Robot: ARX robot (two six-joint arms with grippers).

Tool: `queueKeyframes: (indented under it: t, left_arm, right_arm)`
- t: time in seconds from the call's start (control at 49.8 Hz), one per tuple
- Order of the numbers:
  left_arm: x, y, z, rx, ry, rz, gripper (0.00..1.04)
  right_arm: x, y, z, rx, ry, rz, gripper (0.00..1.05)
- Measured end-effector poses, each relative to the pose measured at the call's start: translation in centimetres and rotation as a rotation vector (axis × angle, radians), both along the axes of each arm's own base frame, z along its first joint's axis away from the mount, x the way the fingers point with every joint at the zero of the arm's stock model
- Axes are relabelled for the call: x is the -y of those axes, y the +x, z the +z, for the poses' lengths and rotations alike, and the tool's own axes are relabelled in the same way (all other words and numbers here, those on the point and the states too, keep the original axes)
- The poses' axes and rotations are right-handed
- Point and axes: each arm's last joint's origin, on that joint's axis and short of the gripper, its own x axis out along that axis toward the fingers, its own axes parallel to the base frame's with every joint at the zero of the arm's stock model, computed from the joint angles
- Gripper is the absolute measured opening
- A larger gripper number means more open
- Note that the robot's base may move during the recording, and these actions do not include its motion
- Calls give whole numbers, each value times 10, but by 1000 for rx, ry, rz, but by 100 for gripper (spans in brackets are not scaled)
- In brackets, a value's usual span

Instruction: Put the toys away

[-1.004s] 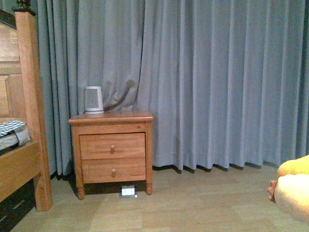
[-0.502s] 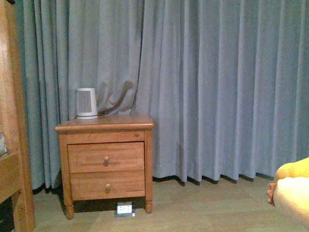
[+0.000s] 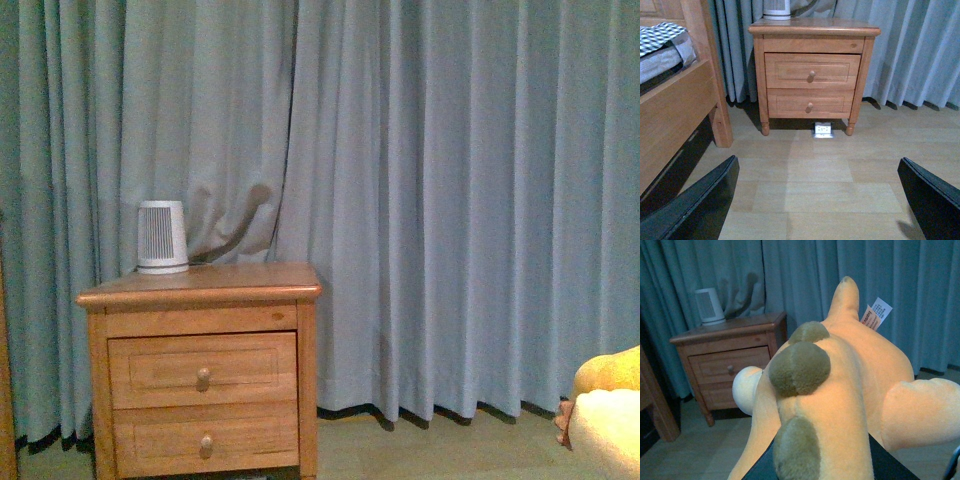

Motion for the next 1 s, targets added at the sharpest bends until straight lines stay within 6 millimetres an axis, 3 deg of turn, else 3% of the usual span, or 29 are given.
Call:
queueKeyframes:
  t: [1.004]
  left_arm:
    - [0, 0, 0, 0, 0, 0, 99]
  right_arm:
    - [0, 0, -1, -3, 0, -4, 19]
